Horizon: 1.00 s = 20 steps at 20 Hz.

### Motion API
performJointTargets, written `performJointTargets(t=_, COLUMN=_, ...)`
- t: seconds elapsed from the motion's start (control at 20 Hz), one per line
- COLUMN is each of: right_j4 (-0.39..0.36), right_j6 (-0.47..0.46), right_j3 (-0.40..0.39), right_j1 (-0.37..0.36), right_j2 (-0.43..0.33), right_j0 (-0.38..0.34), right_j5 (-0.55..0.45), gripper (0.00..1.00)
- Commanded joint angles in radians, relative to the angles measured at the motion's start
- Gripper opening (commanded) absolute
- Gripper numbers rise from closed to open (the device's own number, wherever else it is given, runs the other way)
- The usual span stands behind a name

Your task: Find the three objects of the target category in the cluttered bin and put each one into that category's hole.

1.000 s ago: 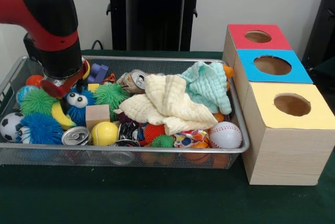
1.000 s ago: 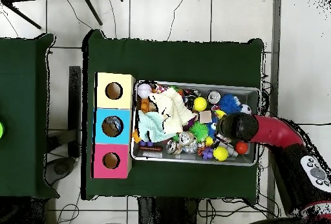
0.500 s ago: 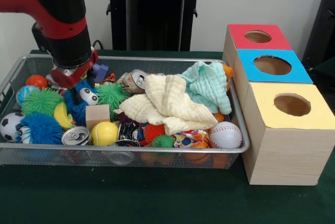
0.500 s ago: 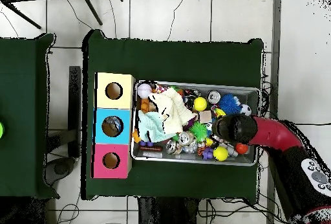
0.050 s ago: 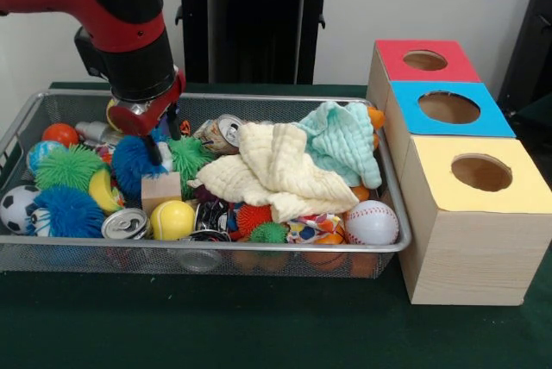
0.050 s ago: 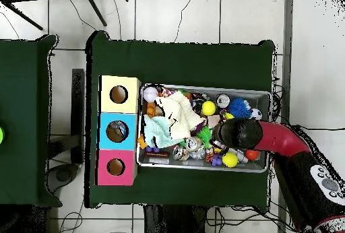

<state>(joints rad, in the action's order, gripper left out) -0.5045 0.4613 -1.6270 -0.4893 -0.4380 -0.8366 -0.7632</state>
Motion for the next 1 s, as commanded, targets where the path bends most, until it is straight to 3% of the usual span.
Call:
performJointTargets(t=0.05, right_j4=0.005, right_j6=0.005, right_j3=-0.084, right_j1=0.032, right_j2=-0.091, right_j0=-0.022, right_j5=0.03, gripper=0.0)
performJointTargets(t=0.6, right_j4=-0.084, right_j6=-0.016, right_j3=-0.021, right_j1=0.042, right_j2=-0.045, right_j0=-0.011, right_j5=0.056, gripper=0.0)
performJointTargets(t=0.8, right_j4=-0.07, right_j6=-0.003, right_j3=-0.057, right_j1=0.002, right_j2=-0.049, right_j0=-0.009, right_j5=0.043, gripper=0.0)
performJointTargets(t=1.0, right_j4=-0.004, right_j6=-0.005, right_j3=-0.166, right_j1=-0.073, right_j2=-0.116, right_j0=-0.033, right_j5=0.024, gripper=0.0)
